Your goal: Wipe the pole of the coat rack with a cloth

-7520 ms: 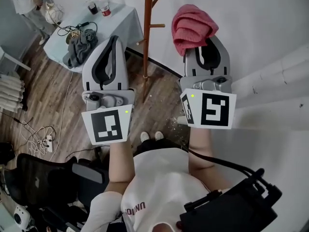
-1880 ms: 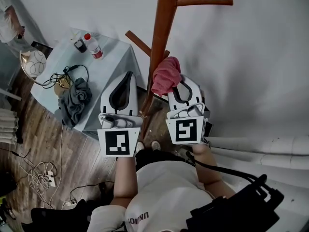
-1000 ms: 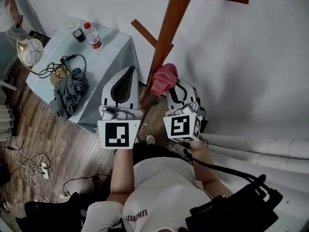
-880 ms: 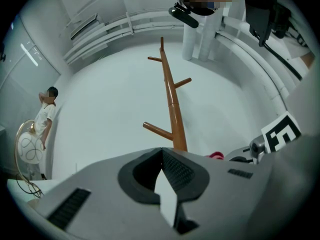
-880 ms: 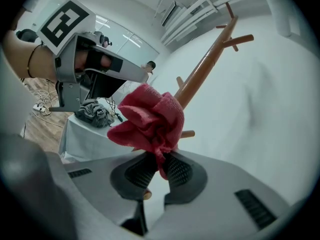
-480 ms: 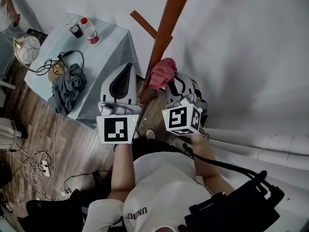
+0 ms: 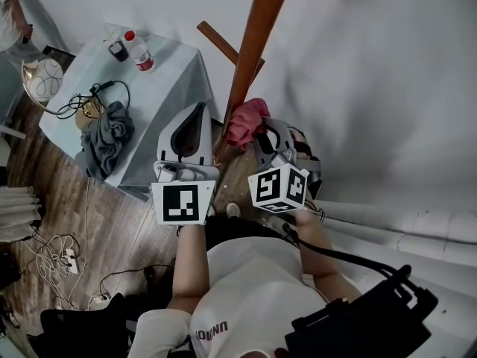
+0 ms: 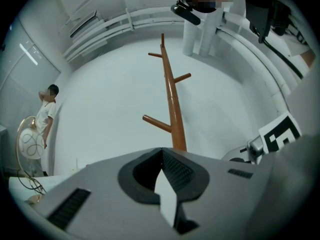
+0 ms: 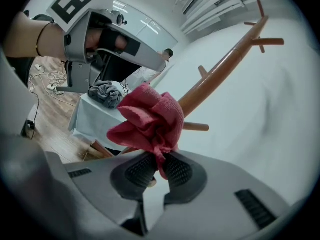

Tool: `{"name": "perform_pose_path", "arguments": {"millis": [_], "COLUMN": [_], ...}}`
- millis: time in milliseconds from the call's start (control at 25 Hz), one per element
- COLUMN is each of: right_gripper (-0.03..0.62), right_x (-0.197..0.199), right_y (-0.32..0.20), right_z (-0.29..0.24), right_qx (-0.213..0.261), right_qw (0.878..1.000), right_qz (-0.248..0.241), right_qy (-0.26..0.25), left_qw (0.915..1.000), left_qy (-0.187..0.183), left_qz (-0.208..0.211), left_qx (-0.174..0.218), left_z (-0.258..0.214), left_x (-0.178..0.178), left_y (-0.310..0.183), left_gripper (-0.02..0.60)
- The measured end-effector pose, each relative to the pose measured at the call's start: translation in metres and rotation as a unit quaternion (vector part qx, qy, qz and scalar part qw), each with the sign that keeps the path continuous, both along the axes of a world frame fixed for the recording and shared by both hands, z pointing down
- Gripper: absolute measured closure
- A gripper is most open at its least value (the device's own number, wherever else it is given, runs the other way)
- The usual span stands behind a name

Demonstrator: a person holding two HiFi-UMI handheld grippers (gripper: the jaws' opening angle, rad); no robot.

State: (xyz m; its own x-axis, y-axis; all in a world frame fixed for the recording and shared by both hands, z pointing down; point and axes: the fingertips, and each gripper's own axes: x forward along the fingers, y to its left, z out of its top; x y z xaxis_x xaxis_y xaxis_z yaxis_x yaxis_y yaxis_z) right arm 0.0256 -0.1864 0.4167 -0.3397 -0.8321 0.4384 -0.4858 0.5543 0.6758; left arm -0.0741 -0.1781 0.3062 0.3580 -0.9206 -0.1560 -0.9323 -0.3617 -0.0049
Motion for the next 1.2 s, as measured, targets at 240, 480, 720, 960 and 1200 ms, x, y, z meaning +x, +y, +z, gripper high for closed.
{"name": "perform_pose_path", "arguments": {"millis": [240,480,720,960,1200], "right_gripper": [0.546,0.546,0.546,0.546,0.546], "right_x": [0.001,0.003,0.008,0.019,0.034], "right_y": [0.002,0.003,0.006,0.009,0.013], "right_z": [0.008,0.009,0.004,-0.003,-0.009], "right_qx": [-0.023,-0.047,-0.062,-0.067,-0.064], "right_qw": [0.999,0.998,0.998,0.997,0.998], "right_qz": [-0.006,-0.004,-0.001,0.006,0.022], "right_qy": [0.036,0.037,0.025,0.021,0.017], "left_qw": [1.0000,1.0000,1.0000,0.9999,0.9998], "left_qy": [-0.003,-0.005,-0.006,-0.004,-0.008], "left_qz": [0.001,0.001,0.005,0.009,0.016], "left_qx": [-0.003,-0.002,-0.003,-0.005,-0.004], "left_z": [0.002,0.002,0.003,0.002,0.001], "left_x": [0.001,0.002,0.005,0.010,0.014], "left_y": [0.000,0.000,-0.002,-0.001,0.001], "left_gripper": [0.569,0.569,0.569,0.568,0.568]}}
